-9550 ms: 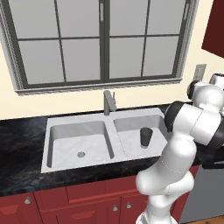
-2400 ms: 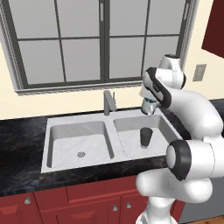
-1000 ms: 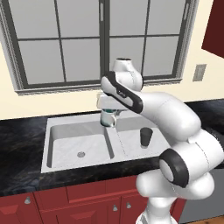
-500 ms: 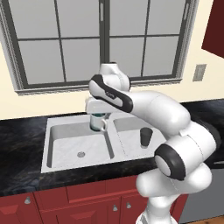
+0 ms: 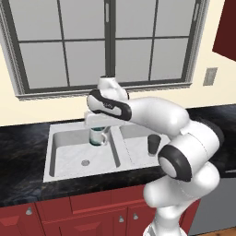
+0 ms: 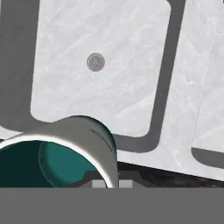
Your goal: Move any existing items from the left basin to the right basin for drying. Then move the mug from the counter to the left basin of the sink for washing.
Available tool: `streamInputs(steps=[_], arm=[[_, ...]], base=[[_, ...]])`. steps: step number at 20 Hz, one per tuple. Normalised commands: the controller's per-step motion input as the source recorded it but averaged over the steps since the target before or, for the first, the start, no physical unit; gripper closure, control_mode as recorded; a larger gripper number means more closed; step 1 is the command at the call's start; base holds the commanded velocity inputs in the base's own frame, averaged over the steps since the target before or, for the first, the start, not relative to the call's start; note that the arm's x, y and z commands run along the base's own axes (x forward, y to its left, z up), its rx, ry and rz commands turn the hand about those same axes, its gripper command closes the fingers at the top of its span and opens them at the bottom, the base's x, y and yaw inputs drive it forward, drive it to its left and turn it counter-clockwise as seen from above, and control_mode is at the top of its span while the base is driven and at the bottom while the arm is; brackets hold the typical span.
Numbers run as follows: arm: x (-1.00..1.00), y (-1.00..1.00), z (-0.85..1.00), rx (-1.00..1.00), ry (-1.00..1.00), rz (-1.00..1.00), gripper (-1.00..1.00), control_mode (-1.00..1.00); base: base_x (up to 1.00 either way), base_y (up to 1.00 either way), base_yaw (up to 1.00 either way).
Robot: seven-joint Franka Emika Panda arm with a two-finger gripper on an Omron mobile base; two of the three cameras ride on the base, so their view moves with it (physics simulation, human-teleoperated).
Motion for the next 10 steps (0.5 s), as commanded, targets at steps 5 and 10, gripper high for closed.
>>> streamInputs(steps=[5,10], arm=[[0.19,0.17,-0.41,0.0,0.01,0.01,1.0,-1.0],[0.2,0.18,-0.39,0.0,0.0,0.0,1.0,-1.0]], base=[[0.0,0.0,0.0],[0.0,0.0,0.0]])
